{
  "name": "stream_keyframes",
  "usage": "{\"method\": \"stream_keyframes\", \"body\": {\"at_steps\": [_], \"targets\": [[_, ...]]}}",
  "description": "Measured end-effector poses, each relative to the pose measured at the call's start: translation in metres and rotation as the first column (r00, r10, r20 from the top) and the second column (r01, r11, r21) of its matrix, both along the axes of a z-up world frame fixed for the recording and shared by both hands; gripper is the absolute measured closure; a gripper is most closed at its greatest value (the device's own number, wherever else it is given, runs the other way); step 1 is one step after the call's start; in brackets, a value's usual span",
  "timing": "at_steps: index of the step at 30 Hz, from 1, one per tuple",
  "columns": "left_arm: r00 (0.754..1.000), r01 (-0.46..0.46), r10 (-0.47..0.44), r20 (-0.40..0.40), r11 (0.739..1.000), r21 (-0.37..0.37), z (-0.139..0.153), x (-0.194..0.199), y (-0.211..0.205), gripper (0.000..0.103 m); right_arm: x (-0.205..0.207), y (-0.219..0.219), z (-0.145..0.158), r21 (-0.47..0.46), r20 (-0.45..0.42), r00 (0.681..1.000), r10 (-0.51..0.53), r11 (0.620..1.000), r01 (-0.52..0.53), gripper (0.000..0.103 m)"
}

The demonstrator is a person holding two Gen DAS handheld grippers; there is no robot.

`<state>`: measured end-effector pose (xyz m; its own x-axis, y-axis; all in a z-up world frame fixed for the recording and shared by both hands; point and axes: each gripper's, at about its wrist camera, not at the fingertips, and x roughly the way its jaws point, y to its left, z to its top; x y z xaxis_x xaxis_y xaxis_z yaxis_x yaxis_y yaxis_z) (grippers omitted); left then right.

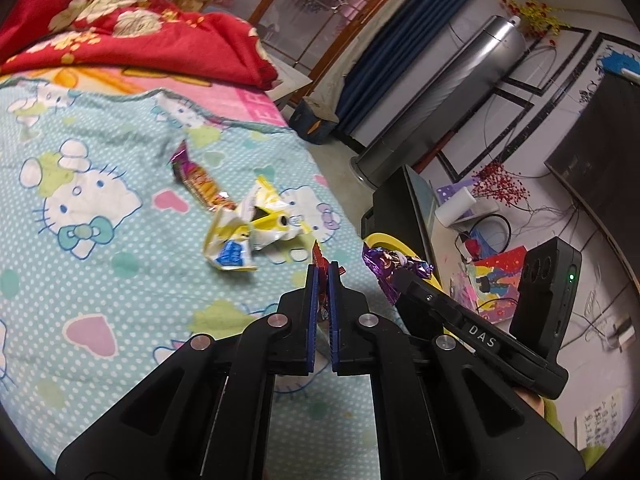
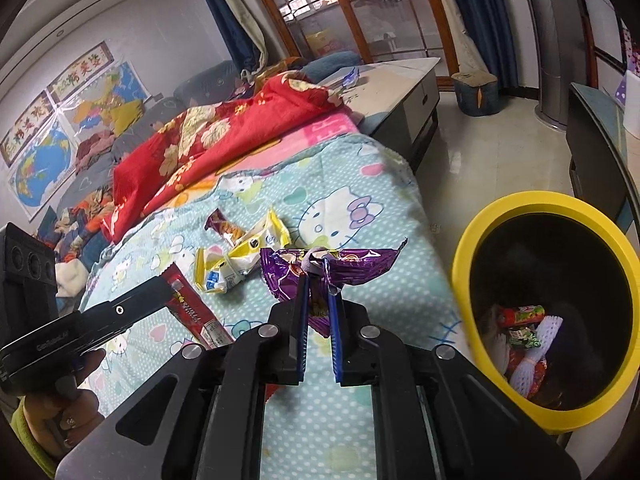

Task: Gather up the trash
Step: 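Carry the red and purple wrappers over the yellow bin with both tools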

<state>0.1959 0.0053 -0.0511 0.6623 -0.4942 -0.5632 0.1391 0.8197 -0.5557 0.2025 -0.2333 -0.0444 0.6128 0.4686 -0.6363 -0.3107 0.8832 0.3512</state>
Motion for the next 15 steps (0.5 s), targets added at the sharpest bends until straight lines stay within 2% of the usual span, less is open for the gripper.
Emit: {"method": "stream_keyframes", "body": {"at_steps": [15], "targets": [[0.997, 0.052, -0.054, 0.053, 0.998, 0.042, 0.017, -0.004, -0.028, 0.101, -0.002, -0.039, 0.015, 0.032, 0.033, 0.997, -0.073, 0.997, 0.072, 0.094]]}}
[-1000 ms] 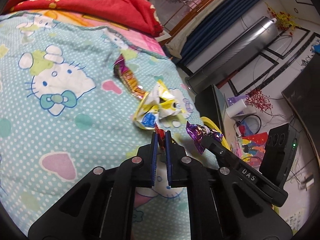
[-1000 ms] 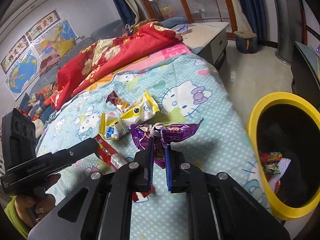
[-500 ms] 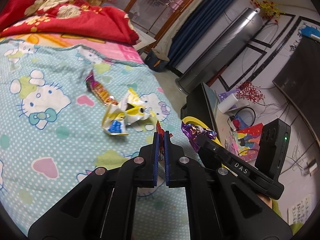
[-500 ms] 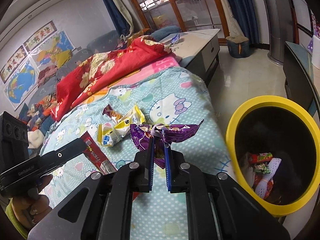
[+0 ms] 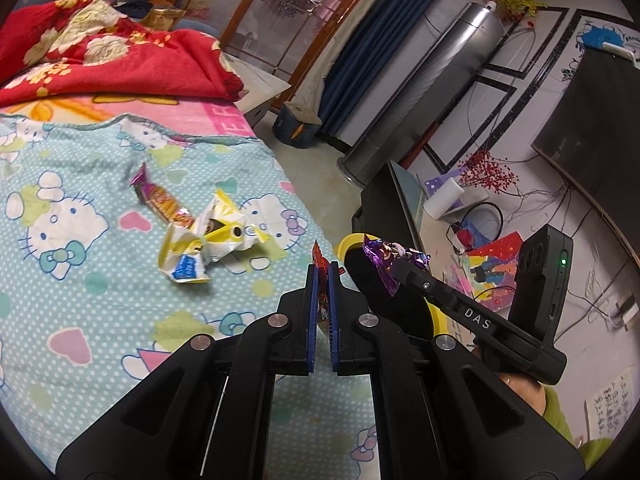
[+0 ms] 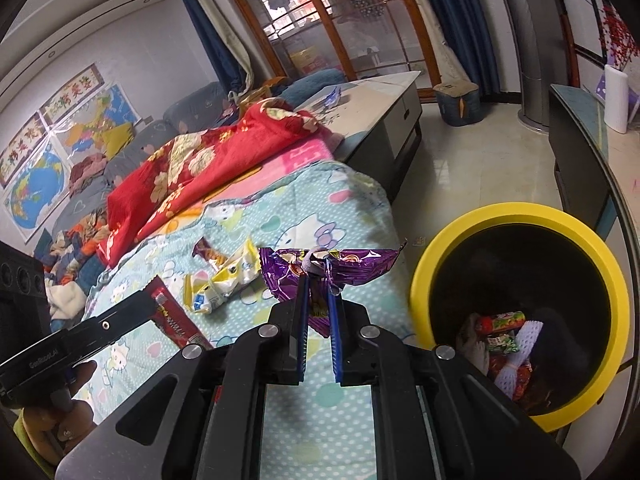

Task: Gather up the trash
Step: 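Carry the red and purple wrappers over the yellow bin with both tools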

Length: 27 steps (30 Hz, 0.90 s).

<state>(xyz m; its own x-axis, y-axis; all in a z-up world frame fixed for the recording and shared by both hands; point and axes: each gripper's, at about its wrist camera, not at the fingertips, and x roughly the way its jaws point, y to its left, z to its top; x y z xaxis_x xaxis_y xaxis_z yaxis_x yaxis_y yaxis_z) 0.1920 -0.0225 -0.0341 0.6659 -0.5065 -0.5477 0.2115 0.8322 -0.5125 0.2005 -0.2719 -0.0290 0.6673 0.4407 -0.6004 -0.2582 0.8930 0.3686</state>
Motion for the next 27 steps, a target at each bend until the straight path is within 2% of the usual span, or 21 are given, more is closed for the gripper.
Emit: {"method": "stream_keyframes", "body": {"at_steps": [27], "targets": [[0.989, 0.14, -0.142, 0.028, 0.987, 0.082, 0.007, 0.008, -0.083, 0.101, 0.007, -0.093, -0.001, 0.014, 0.009, 0.979, -0.205, 0.979, 0.205, 0.095]]}}
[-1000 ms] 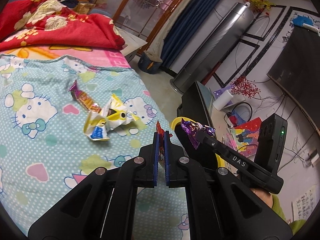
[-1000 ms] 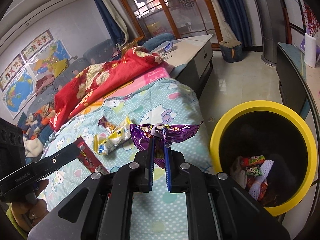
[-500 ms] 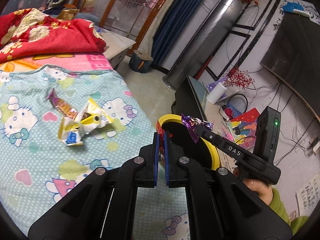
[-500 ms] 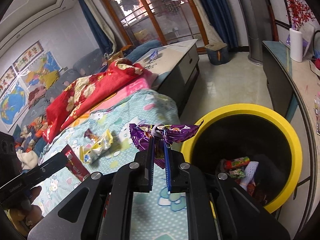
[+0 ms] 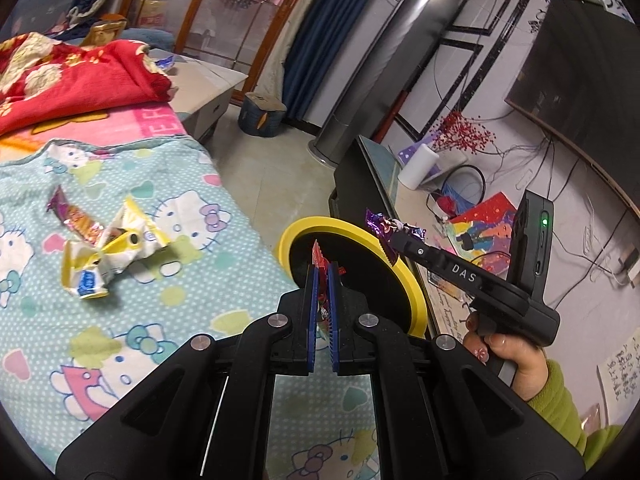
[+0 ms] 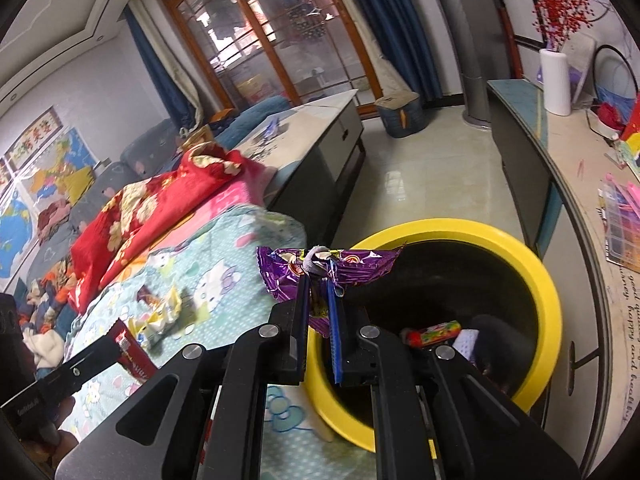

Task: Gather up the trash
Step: 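Carry the red and purple wrappers over the yellow bin with both tools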

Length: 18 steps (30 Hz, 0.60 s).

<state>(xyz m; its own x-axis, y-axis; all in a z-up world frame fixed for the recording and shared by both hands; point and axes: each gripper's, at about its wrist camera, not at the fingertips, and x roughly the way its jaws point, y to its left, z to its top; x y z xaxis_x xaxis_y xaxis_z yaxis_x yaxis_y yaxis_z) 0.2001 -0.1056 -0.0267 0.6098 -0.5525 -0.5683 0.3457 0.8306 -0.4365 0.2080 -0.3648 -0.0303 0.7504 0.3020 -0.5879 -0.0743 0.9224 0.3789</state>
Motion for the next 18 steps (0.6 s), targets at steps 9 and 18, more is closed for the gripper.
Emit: {"method": "stream_keyframes", "body": {"at_steps": [9, 18], "targets": [[0.999, 0.048, -0.049, 0.014, 0.998, 0.037, -0.002, 0.006, -0.03, 0.101, 0.004, -0.028, -0.01, 0.007, -0.027, 0.998, -0.058, 0.998, 0.059, 0.098], [0.996, 0.082, -0.084, 0.025, 0.994, 0.071, -0.008, 0.024, -0.064, 0.101, 0.007, -0.047, -0.024, 0.016, -0.068, 0.993, -0.092, 0.996, 0.093, 0.098]]}}
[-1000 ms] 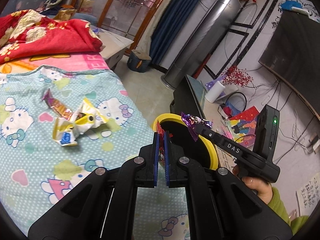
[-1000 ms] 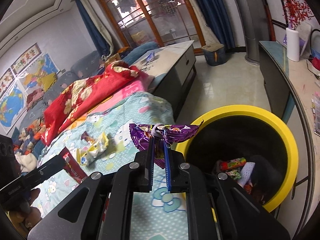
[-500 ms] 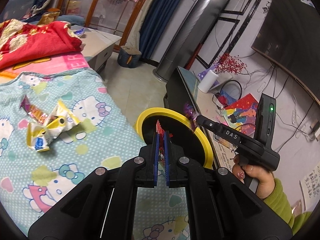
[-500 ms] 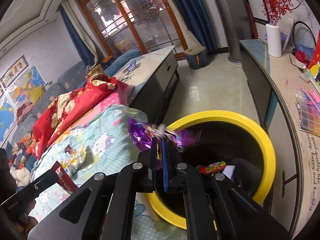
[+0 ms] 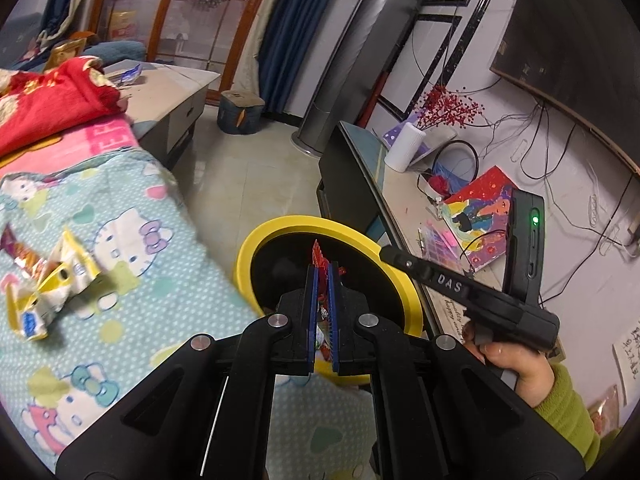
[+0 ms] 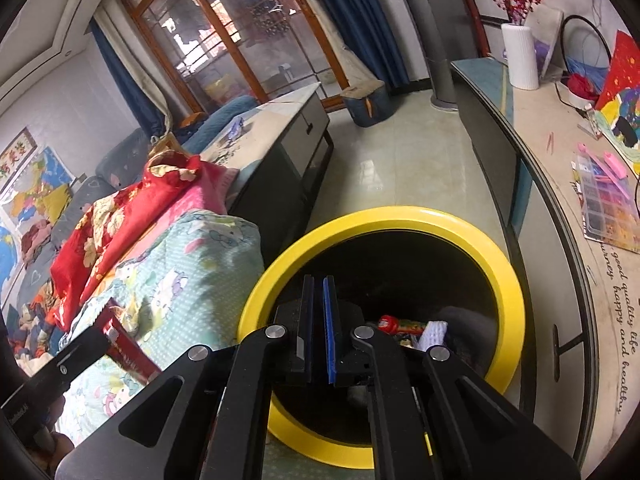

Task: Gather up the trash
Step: 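Carry the red and purple wrappers over the yellow bin with both tools, then open both tools to drop the wrappers into the bin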

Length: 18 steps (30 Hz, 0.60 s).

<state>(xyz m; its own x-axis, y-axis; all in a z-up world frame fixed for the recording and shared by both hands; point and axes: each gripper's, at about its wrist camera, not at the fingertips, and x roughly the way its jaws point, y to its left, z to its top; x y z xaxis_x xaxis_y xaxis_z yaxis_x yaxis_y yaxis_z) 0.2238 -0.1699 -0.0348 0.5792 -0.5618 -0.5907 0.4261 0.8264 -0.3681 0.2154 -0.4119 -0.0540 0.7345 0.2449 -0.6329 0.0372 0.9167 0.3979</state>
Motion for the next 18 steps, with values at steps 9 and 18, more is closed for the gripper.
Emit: {"method": "stream_keyframes", "body": {"at_steps": [9, 18], "targets": [[1.0, 0.018, -0.017, -0.01, 0.999, 0.046, -0.017, 0.017, -0.03, 0.101, 0.002, -0.019, -0.014, 0.016, -0.033, 0.999, -0.017, 1.0, 0.018, 0.098], [0.999, 0.037, -0.035, -0.031, 0.997, 0.073, -0.032, 0.027, -0.048, 0.101, 0.003, -0.037, -0.023, 0.029, -0.064, 0.997, -0.039, 0.999, 0.041, 0.098]]}}
